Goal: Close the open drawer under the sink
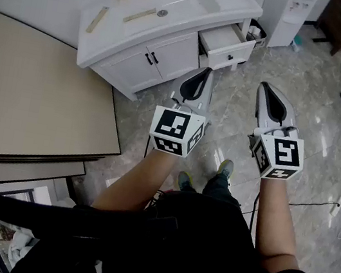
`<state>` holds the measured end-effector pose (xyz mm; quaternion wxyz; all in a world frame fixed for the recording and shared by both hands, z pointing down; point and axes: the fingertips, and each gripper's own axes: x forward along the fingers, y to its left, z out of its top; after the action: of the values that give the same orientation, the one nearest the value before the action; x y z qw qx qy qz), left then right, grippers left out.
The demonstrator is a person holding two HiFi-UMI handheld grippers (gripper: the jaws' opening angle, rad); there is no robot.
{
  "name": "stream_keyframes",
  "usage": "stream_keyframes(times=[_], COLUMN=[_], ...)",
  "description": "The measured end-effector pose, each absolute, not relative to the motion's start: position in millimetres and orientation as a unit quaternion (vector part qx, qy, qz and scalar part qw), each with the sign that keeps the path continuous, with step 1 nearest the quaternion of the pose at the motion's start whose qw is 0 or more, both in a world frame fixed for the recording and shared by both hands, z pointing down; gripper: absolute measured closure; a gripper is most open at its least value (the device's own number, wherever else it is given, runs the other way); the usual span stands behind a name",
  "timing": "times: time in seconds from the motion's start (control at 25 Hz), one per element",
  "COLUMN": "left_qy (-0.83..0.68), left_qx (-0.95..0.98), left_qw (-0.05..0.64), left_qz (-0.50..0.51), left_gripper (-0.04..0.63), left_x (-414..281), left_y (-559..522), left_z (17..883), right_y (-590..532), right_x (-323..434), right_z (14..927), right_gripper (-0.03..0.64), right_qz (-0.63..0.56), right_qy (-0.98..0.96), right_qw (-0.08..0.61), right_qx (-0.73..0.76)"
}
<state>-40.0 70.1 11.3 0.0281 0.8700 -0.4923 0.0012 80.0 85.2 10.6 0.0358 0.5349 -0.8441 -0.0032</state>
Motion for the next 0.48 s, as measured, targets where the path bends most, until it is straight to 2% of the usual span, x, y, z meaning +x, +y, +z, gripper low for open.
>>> stream_keyframes(times=[0.28,0.48], left_qy=[-0.482,-0.481], left_qx=[0.876,0.875], left_qw=[0.036,0.045], left_qz=[0.006,0.015], left_gripper=[0.595,0.595], left_x=[-29.6,4.9], left_y=[72.1,43.9], left_z=[18.2,39.8], right_y=[85.5,52.5], right_x=[87.0,111.8], right_z=[13.2,37.2], right_gripper=[0.597,0.594], right_qz=[-0.005,0.007], right_qy=[-0.847,-0.86], right_qw=[0.034,0.033], right_qx=[0.531,0.509])
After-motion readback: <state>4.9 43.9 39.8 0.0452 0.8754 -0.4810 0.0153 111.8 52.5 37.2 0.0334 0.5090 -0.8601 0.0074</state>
